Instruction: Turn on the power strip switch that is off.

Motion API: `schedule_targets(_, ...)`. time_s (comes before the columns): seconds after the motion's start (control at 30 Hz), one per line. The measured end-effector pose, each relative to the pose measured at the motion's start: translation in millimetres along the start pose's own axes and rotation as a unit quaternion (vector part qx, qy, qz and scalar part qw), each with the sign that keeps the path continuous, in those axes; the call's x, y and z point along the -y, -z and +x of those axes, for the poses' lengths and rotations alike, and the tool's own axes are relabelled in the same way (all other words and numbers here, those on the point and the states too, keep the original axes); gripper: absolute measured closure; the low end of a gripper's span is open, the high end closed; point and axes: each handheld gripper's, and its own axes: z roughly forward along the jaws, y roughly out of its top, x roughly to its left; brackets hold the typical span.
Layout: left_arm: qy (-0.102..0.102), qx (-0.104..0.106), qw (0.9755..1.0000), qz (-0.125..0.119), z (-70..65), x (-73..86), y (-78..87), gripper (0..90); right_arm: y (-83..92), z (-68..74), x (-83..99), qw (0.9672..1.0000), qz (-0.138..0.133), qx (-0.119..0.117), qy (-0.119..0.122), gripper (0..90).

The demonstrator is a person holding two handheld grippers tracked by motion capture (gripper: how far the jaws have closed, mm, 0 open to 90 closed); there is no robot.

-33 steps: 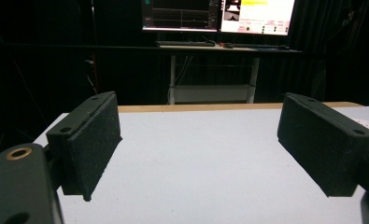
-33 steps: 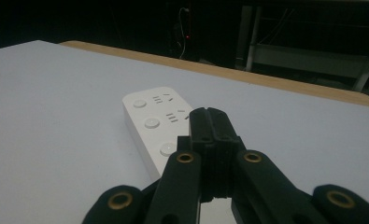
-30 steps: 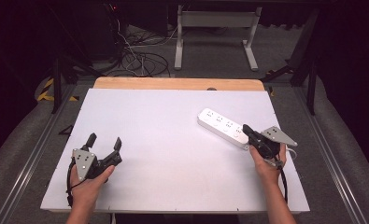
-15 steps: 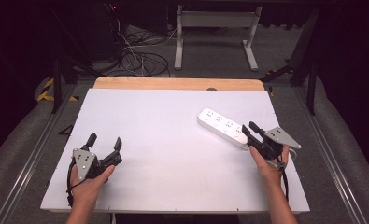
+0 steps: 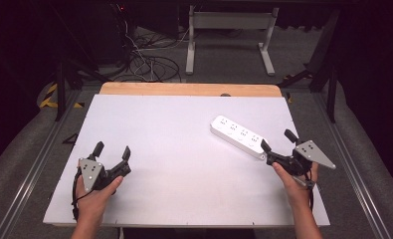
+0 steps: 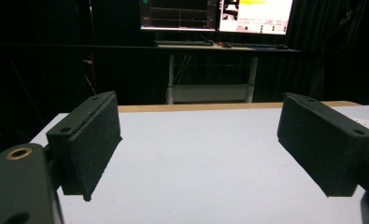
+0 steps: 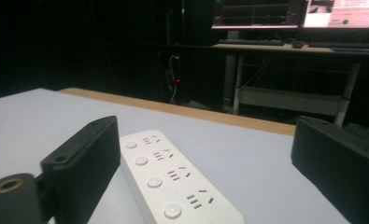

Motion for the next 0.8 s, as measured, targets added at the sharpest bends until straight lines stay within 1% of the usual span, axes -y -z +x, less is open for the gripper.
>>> schedule_targets(0.17,-0.002,0.001,1.0000,0.000,-0.4,0.2,-0.6,14.1,8.0,2.0,0.8,0.9995,-0.016,0.004,-0.027,5.8)
schedule_targets(0.2,-0.002,0.001,1.0000,0.000,-0.3,0.2,-0.7,14.1,9.0,3.5,1.1,0.9994,-0.020,0.001,-0.027,5.9)
schedule_targets(0.27,-0.003,0.001,1.0000,-0.001,-0.2,0.1,-0.6,14.1,10.5,7.5,1.1,0.9996,-0.022,0.001,-0.014,4.9)
schedule_targets(0.3,-0.004,0.000,1.0000,-0.001,0.0,0.1,-0.5,14.1,11.5,8.7,1.0,0.9996,-0.028,-0.001,-0.010,3.9)
schedule_targets(0.37,-0.003,0.000,1.0000,-0.002,-0.1,0.0,-0.4,14.1,12.9,10.3,0.8,0.9990,-0.044,0.003,0.003,3.5)
schedule_targets(0.4,-0.002,-0.001,1.0000,-0.003,-0.2,0.0,-0.3,14.1,13.3,10.4,0.6,0.9989,-0.047,0.003,0.004,3.5)
schedule_targets(0.47,-0.003,-0.002,1.0000,-0.004,0.2,-0.2,-0.2,14.1,13.4,10.6,0.7,0.9986,-0.053,0.006,-0.003,3.7)
schedule_targets(0.67,-0.002,-0.002,1.0000,-0.003,0.2,-0.1,-0.2,14.1,11.8,12.7,1.0,0.9984,-0.056,0.008,0.002,3.6)
schedule_targets(0.8,-0.001,-0.003,1.0000,-0.003,0.5,-0.2,0.0,14.1,11.3,12.6,1.8,0.9980,-0.062,0.016,-0.001,3.6)
